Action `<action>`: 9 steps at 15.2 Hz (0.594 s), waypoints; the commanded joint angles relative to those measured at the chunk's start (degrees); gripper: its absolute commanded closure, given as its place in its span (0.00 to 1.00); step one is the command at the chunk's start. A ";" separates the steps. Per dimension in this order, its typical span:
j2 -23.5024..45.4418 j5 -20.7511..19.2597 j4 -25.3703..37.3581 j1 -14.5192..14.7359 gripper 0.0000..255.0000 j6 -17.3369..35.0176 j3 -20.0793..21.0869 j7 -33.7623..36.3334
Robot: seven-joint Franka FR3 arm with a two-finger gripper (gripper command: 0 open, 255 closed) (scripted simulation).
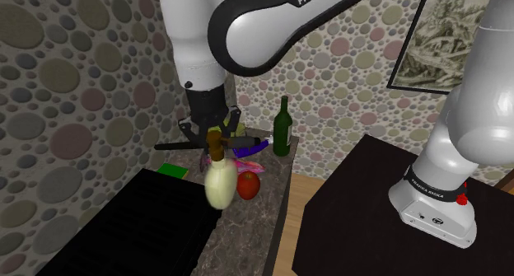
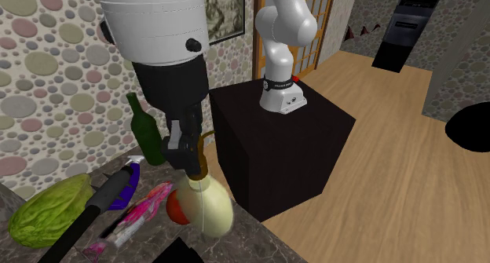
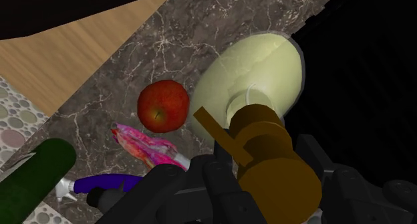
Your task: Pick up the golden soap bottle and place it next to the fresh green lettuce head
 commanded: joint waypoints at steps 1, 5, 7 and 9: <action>-0.72 0.49 0.89 -0.15 1.00 -1.47 0.09 -0.34; -1.55 1.08 3.07 -0.25 1.00 -4.34 0.21 -0.72; -1.89 1.32 4.25 -0.28 1.00 -5.79 0.26 -0.87; -2.17 1.52 5.49 -0.30 1.00 -7.26 0.30 -1.00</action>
